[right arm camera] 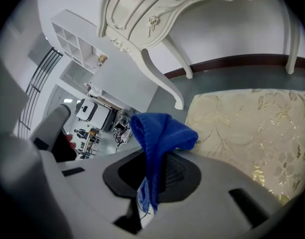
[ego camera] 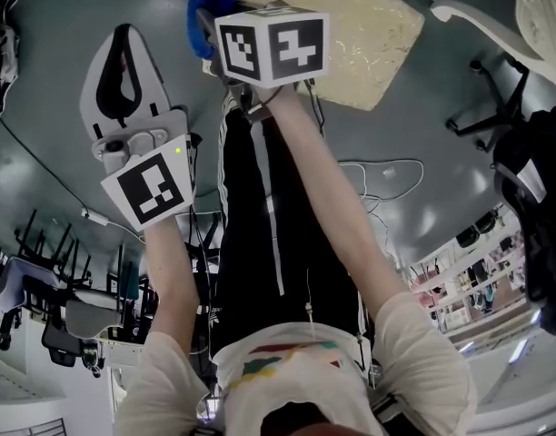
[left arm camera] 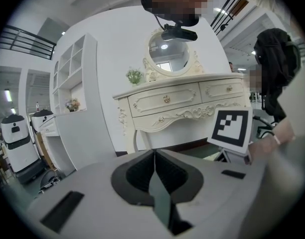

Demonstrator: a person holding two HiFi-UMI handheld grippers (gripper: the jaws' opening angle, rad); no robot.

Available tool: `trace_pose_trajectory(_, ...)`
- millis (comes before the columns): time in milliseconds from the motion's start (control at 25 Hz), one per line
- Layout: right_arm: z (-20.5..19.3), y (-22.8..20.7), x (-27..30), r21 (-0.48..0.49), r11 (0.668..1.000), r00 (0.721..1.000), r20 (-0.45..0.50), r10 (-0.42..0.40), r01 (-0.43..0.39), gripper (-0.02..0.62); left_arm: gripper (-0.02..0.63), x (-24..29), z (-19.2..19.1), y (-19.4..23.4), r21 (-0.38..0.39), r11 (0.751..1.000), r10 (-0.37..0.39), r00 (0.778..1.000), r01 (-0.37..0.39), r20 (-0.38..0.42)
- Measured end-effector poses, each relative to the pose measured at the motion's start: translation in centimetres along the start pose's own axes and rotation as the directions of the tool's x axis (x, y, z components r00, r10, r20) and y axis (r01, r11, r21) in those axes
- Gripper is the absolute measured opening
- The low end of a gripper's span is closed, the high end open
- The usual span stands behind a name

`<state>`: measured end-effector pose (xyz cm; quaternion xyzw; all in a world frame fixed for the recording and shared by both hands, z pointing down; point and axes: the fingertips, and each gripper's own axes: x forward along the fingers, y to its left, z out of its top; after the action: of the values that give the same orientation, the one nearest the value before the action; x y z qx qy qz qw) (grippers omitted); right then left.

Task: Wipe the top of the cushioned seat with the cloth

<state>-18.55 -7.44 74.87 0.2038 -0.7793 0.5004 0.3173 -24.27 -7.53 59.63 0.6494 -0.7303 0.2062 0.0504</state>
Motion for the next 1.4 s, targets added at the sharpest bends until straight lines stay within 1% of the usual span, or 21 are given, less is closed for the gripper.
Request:
trace_pose_trajectory(280, -0.6, -1.4, -1.1, -0.015, 0.999, 0.999, -0.001, -0.041, 0.041, 0.035, 0.009, 0.2, 0.7, -0.2, 0.006, 1.000, -0.007, 1.000, 0.007, 0.011)
trace_pose_trajectory(480, -0.9, -3.0, -2.5, -0.010, 0.998, 0.998, 0.015, -0.067, 0.067, 0.035, 0.009, 0.5, 0.7, -1.2, 0.023, 0.999, -0.031, 0.999, 0.031, 0.010)
trace_pose_trajectory(600, -1.0, -4.4, -3.7, 0.002, 0.996, 0.996, 0.027, -0.088, 0.088, 0.035, 0.009, 0.6, 0.9, -1.9, 0.025, 0.999, -0.043, 0.999, 0.043, 0.017)
trace_pose_trajectory(720, -1.5, -6.5, -5.9, 0.019, 0.991, 0.990, 0.046, -0.134, 0.133, 0.035, 0.009, 0.6, 1.1, -2.8, 0.027, 0.998, -0.061, 0.998, 0.061, 0.019)
trace_pose_trajectory(880, -2.3, -9.8, -9.2, 0.025, 0.977, 0.975, 0.057, -0.213, 0.211, 0.035, 0.009, 0.8, 1.6, -3.8, 0.033, 0.996, -0.082, 0.996, 0.081, 0.025)
trace_pose_trajectory(1000, -2.9, -11.9, -11.6, 0.004, 0.963, 0.962, 0.056, -0.268, 0.268, 0.035, 0.009, 0.9, 2.0, -4.3, 0.042, 0.995, -0.093, 0.995, 0.092, 0.027)
trace_pose_trajectory(1160, -3.9, -14.7, -14.7, -0.030, 0.935, 0.935, 0.041, -0.352, 0.353, 0.035, 0.009, 1.2, 2.5, -4.6, 0.054, 0.993, -0.107, 0.994, 0.105, 0.034)
trace_pose_trajectory(1400, -5.3, -18.4, -18.9, -0.070, 0.891, 0.893, 0.012, -0.450, 0.449, 0.037, 0.009, 1.5, 2.8, -5.4, 0.083, 0.989, -0.127, 0.991, 0.124, 0.041)
